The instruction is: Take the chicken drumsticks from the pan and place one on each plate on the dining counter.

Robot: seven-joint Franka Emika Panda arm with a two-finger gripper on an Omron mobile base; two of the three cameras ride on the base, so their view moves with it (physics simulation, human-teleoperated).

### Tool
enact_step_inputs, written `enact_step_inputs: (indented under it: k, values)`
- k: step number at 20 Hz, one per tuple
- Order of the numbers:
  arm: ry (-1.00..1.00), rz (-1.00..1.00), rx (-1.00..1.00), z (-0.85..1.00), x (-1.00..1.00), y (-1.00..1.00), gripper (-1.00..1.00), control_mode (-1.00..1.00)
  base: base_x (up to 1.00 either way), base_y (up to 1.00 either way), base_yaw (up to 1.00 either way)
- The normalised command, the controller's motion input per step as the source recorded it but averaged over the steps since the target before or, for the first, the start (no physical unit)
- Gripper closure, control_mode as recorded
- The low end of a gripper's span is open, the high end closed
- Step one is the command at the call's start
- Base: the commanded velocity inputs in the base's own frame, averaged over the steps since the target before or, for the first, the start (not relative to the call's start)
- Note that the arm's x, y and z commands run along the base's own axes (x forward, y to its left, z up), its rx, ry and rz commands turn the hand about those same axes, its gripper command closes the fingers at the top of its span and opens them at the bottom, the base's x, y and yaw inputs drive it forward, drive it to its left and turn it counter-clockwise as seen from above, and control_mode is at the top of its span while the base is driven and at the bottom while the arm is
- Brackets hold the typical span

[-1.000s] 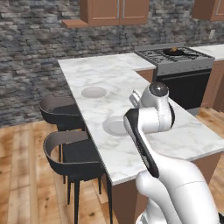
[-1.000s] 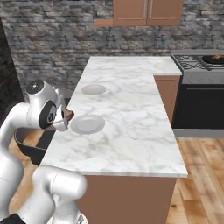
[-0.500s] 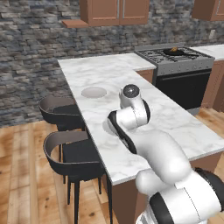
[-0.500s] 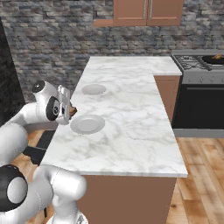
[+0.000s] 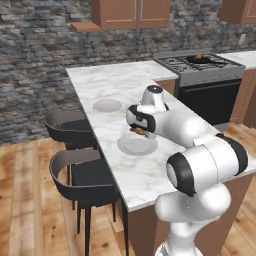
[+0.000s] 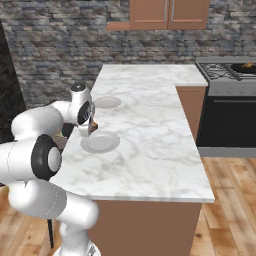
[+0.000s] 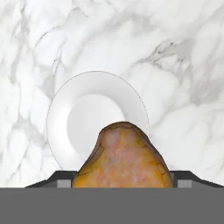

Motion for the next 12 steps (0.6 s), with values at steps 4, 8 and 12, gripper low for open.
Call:
enact_step_inputs:
  k: [4, 8, 12]
  values:
    - [0.02, 0.00, 0.12, -0.68, 0.13, -0.02, 1.00, -1.00, 0.00, 0.00, 0.00]
    - [0.00, 0.00, 0.08, -0.77, 0.02, -0.08, 1.00, -1.00, 0.00, 0.00, 0.00]
    - [0.00, 0.00, 0.08, -0.70, 0.11, -0.11, 1.00, -1.00, 0.00, 0.00, 0.00]
